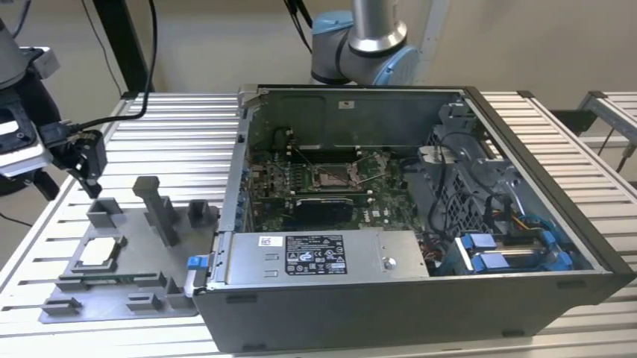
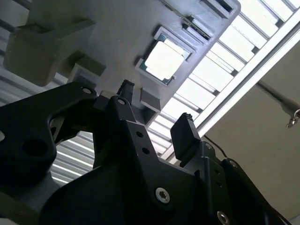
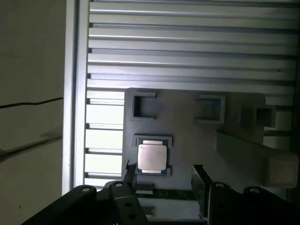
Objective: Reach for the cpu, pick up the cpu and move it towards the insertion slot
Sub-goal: 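Pick up the cpu and move it towards the insertion slot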
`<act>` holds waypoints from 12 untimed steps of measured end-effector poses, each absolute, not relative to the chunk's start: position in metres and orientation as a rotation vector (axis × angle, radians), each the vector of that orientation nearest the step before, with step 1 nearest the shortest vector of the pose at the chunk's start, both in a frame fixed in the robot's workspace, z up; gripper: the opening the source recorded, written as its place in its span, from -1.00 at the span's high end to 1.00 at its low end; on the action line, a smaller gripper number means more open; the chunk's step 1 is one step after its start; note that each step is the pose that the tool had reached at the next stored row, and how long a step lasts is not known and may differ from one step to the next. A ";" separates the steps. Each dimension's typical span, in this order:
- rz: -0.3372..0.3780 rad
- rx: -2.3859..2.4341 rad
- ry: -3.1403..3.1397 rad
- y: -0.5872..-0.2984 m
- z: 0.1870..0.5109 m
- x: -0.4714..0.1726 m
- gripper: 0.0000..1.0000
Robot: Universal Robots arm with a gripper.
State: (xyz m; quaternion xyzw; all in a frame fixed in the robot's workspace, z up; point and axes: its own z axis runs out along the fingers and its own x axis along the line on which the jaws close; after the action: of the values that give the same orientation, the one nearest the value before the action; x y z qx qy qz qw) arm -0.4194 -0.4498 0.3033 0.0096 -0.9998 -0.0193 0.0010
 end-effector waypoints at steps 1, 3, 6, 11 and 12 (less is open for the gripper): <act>-0.061 0.030 -3.139 -0.450 0.303 -0.420 -1.00; -0.060 0.030 -3.139 -0.450 0.302 -0.420 -1.00; -0.061 0.030 -3.139 -0.450 0.300 -0.420 -1.00; -0.060 0.030 -3.139 -0.450 0.296 -0.421 -1.00; -0.060 0.030 -3.139 -0.450 0.295 -0.421 -1.00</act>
State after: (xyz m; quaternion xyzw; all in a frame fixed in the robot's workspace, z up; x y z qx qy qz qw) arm -0.4210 -0.4498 0.2952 0.0095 -0.9998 -0.0193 0.0011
